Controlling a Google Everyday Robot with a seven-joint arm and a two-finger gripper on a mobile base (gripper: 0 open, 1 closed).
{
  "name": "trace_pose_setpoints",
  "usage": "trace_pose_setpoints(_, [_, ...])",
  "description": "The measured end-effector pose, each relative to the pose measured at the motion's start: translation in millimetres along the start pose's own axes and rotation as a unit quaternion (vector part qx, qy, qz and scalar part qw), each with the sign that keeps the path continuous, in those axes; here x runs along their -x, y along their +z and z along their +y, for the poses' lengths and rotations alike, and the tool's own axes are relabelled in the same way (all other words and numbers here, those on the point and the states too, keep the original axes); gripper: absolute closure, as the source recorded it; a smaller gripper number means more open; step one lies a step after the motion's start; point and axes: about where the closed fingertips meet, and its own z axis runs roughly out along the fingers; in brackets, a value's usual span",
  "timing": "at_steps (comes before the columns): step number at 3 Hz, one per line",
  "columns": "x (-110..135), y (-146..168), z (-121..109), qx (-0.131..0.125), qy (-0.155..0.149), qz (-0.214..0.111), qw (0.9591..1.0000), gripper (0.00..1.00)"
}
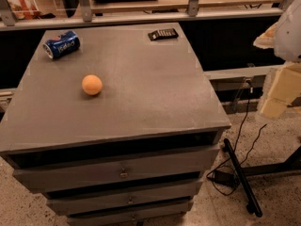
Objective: Move orange near rxbar chocolate
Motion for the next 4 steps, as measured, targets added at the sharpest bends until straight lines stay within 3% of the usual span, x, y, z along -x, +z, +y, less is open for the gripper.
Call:
trace_pose_setpoints(1, [0.0,0.0,0.0,0.0,0.0,0.0,1.0,0.0])
trace_pose_setpoints(2, [13.6,0.3,1.8,0.006,0.011,-0.047,0.9988,0.0])
trace_pose_setpoints(3, [29.4,14.2,1.3,0.008,0.031,-0.144,0.9891,0.0])
trace_pose_setpoints(4, [53.4,30.3,4.5,0.001,0.038,-0.25,0.9675,0.0])
